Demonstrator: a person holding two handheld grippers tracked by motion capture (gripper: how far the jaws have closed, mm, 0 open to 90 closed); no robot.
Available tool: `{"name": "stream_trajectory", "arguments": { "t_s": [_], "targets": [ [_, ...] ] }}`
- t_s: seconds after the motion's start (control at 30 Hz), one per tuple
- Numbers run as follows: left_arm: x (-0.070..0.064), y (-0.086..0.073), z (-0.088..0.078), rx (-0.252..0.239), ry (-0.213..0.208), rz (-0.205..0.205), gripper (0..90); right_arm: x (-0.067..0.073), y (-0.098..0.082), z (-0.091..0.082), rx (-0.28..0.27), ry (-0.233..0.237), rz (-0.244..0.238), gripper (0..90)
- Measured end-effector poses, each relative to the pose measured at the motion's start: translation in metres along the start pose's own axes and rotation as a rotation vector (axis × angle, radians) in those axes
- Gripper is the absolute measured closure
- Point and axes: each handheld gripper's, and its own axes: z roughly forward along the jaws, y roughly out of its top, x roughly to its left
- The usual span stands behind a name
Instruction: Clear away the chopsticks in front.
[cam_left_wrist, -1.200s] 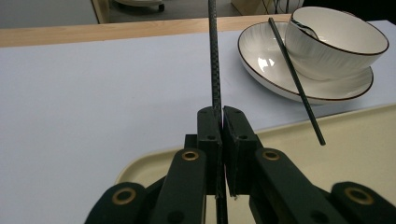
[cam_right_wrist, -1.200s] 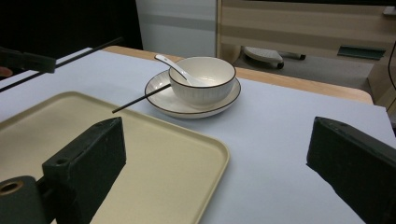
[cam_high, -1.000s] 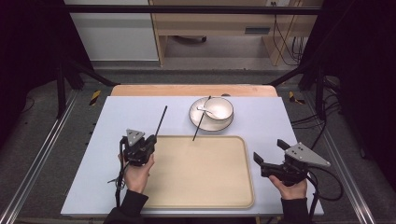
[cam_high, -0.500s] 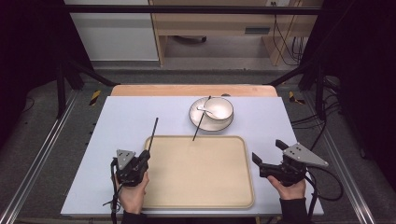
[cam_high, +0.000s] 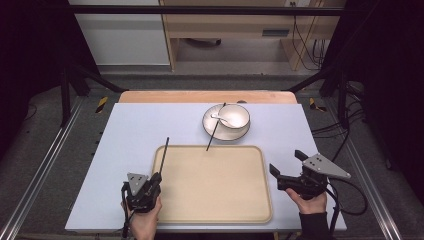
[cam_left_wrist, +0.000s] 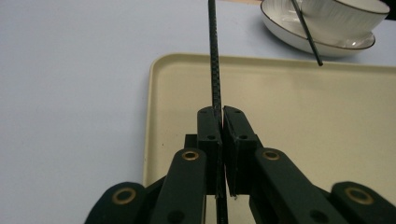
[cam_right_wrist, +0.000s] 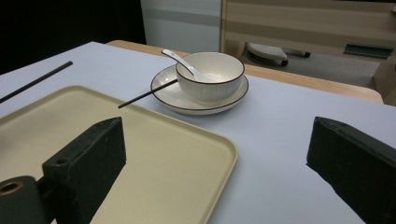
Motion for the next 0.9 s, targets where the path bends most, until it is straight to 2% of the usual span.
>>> {"name": "stream_trajectory", "arguments": {
  "t_s": [0.23,0.57,0.9],
  "targets": [
    [0.002,-0.012,0.005,0.054,0.027,-0.006,85.1,0.0,0.0,0.001,0.003,0.001,-0.005,4.7],
    [0.002,-0.014,0.011,0.124,0.059,0.016,84.9,0.0,0.0,0.001,0.003,0.001,-0.005,4.8],
    [0.002,-0.012,0.012,0.135,0.064,0.011,82.6,0.001,0.0,0.001,0.0,0.003,0.0,4.8]
  ]
}}
